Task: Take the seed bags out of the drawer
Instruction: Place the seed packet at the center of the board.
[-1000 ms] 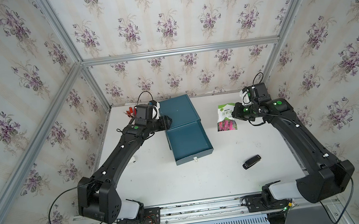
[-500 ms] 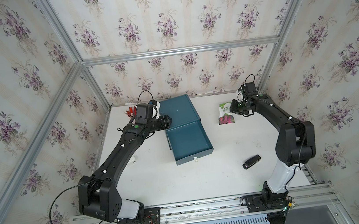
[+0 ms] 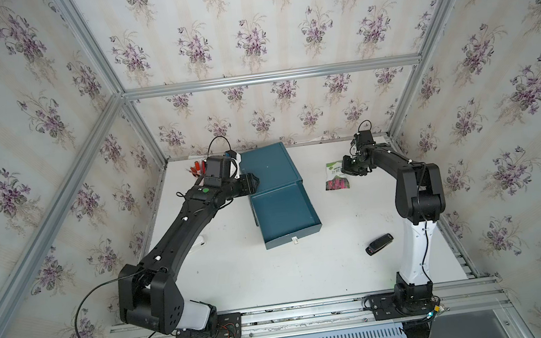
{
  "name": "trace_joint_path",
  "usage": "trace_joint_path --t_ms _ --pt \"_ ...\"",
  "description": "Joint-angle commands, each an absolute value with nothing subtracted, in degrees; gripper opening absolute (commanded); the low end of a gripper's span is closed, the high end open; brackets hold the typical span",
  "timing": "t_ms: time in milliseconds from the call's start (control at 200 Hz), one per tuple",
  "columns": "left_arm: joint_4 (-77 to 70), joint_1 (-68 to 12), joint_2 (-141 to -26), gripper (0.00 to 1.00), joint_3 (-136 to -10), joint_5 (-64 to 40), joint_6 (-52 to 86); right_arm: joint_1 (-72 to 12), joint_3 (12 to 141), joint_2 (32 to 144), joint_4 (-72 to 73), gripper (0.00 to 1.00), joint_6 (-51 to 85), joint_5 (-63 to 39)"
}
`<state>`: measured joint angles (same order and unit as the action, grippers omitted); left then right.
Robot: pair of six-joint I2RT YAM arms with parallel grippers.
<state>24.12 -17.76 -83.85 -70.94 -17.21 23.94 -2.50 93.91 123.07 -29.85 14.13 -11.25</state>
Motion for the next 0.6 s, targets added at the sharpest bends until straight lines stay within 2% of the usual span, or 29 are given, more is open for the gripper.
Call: trace_joint_path --t_ms 0,60,305,490,594 --pt "33.48 -17.84 -84.57 0.62 -70.58 -14.27 21.93 -2.46 93.46 123.55 -29.70 0.00 13.28 -7.78" --pt "33.52 -17.84 -84.61 0.62 -70.64 -14.29 21.80 -2.46 93.17 123.66 -29.71 0.00 13.11 -6.84" --pt "34.01 -17.84 -84.59 0.62 -70.50 -14.13 21.45 -2.45 93.01 123.13 -30.06 0.26 13.36 -6.39" --pt "34.01 -17.82 -84.46 0.62 -70.43 -14.14 21.36 -2.55 91.12 118.74 -30.14 0.41 13.97 -7.53" --pt "34.01 -17.83 -84.48 0.62 -70.42 -14.15 21.32 -2.64 89.31 115.19 -30.72 0.53 14.32 -9.23"
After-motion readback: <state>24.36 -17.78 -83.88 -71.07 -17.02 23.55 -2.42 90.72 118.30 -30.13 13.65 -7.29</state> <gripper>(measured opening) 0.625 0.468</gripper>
